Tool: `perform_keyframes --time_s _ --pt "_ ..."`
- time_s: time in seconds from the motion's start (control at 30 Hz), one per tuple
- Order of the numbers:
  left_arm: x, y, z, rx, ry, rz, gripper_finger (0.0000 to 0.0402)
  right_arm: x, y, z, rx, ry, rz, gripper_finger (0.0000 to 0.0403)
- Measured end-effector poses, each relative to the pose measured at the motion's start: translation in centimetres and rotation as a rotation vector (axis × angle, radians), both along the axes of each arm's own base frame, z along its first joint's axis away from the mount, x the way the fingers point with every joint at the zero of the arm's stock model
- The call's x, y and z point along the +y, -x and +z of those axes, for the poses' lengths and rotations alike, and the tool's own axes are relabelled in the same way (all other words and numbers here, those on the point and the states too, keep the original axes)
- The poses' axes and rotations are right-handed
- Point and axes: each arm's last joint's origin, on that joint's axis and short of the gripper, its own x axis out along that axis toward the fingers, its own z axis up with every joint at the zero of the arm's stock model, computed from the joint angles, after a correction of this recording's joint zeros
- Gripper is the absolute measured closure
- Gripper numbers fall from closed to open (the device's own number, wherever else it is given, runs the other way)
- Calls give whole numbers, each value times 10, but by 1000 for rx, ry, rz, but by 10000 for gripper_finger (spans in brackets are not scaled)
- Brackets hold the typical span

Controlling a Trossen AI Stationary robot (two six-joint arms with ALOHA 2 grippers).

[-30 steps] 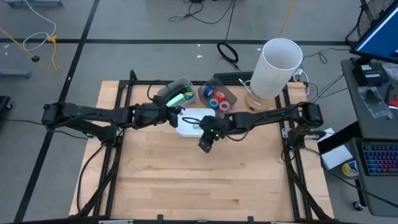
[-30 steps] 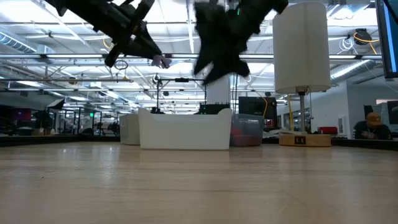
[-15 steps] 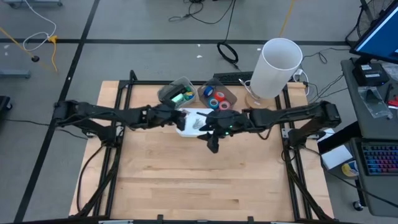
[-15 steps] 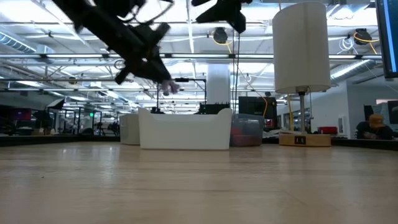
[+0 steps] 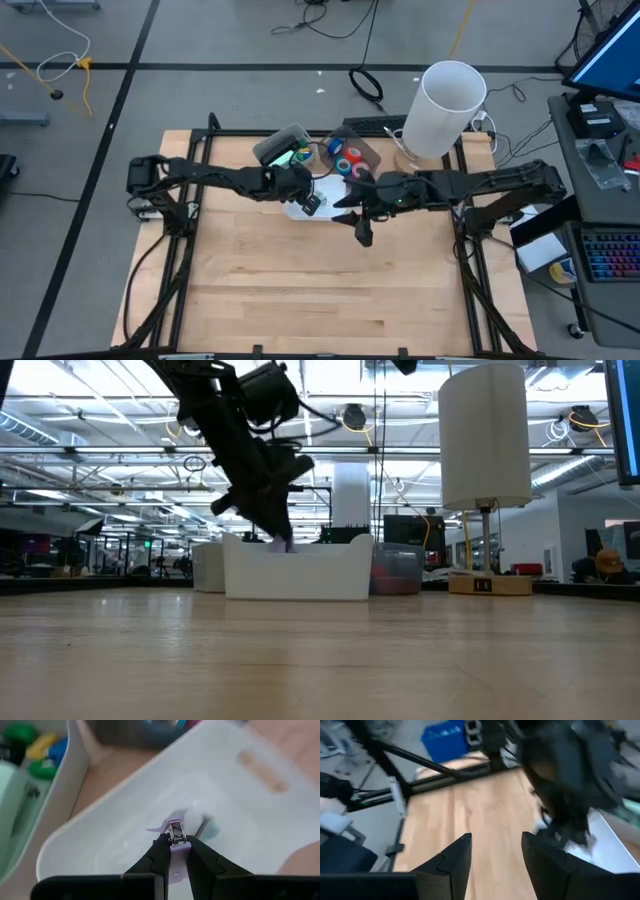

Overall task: Pick and place Stapler, Stapler remover, tape
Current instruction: Put the purple staple remover into the white bin

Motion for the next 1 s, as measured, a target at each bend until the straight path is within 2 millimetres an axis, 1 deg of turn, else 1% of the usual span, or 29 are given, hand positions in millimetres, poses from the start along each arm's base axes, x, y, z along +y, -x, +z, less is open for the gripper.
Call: perform_keyframes --time_s 0.07,0.13,0.17,0.27,0.47,0.63,0.8,0.9,1.0 --pt "3 2 -3 36 11 10 360 5 2 2 -3 36 37 238" --pt "5 3 -2 31 12 20 360 9 9 1 29 54 61 238" --pt "7 3 -3 34 15 28 360 10 9 3 16 54 65 238" --pt "11 7 -11 88 29 48 360 13 12 5 12 56 77 238" --pt "14 1 -28 115 63 59 360 15 14 6 5 58 84 238" --pt "14 -1 -30 107 61 58 360 15 15 7 5 58 83 238" --pt "15 -1 -30 118 35 19 358 15 15 7 9 58 84 238" --pt "15 -1 -30 121 33 15 339 15 15 7 9 61 85 238" --pt "15 -1 -30 122 31 14 300 15 15 7 9 61 85 238"
